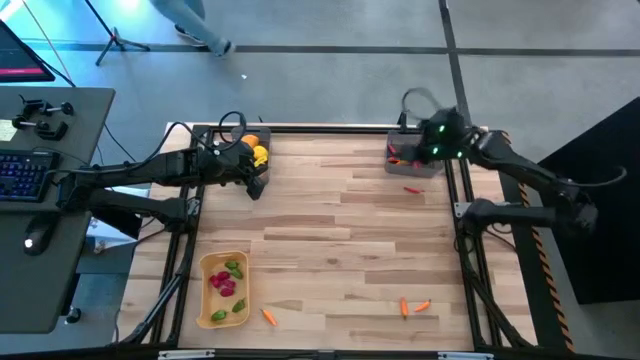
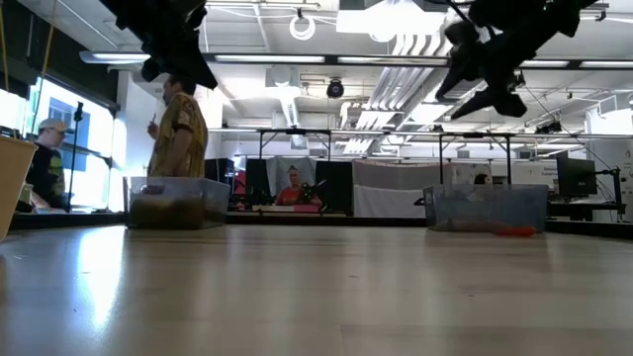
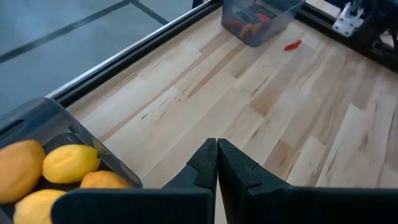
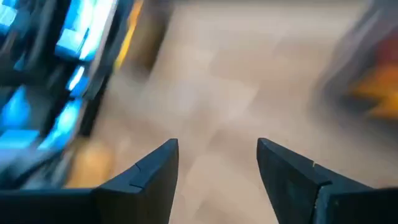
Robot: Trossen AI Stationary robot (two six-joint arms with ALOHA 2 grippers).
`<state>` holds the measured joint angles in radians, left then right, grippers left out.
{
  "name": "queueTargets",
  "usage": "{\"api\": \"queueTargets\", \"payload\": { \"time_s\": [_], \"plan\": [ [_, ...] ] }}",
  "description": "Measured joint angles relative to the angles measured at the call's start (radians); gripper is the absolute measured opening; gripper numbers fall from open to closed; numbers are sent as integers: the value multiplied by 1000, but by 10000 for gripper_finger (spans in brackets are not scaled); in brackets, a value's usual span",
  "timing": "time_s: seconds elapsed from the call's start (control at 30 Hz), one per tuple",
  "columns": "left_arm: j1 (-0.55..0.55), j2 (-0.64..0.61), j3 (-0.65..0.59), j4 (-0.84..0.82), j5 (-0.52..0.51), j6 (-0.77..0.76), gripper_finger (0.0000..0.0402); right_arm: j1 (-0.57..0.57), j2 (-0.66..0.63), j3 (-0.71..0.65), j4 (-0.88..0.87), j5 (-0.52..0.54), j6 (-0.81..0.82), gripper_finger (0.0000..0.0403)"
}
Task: Sort produce into baskets
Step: Put the center yellow chili into the right black bin
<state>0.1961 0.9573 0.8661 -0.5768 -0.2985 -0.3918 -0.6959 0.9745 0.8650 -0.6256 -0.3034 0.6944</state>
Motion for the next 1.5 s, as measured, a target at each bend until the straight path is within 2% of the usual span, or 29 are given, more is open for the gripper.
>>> {"api": "queueTargets", "payload": {
  "time_s": [0.07,0.23,0.43,0.53,0.6,0.77,0.93,1.23,1.37,1.5],
  "plan": [
    [0,0,0,-1,1,34,0,128,0,-12,-39,-63,98,202],
    [0,0,-1,-1,7,58,0,555,1,-79,-72,-101,460,193],
    [0,0,-1,-1,9,45,0,1012,33,-194,5,-16,1089,188],
    [0,0,-1,-1,9,45,0,1187,105,-212,99,3,1277,187],
    [0,0,-2,-1,9,45,0,1265,165,-212,170,16,1359,187],
    [0,0,-2,-1,9,45,0,1351,338,-212,348,19,1470,187],
    [0,0,-2,-1,9,43,0,1357,501,-212,459,14,1457,187],
    [-1,0,-2,-1,27,26,0,1351,593,-212,477,-2,1460,184],
    [-1,0,-2,-1,35,25,0,1351,597,-211,454,-2,1443,150],
    [-1,0,-2,-1,35,24,0,1352,597,-211,427,-8,1406,79]
  ]
}}
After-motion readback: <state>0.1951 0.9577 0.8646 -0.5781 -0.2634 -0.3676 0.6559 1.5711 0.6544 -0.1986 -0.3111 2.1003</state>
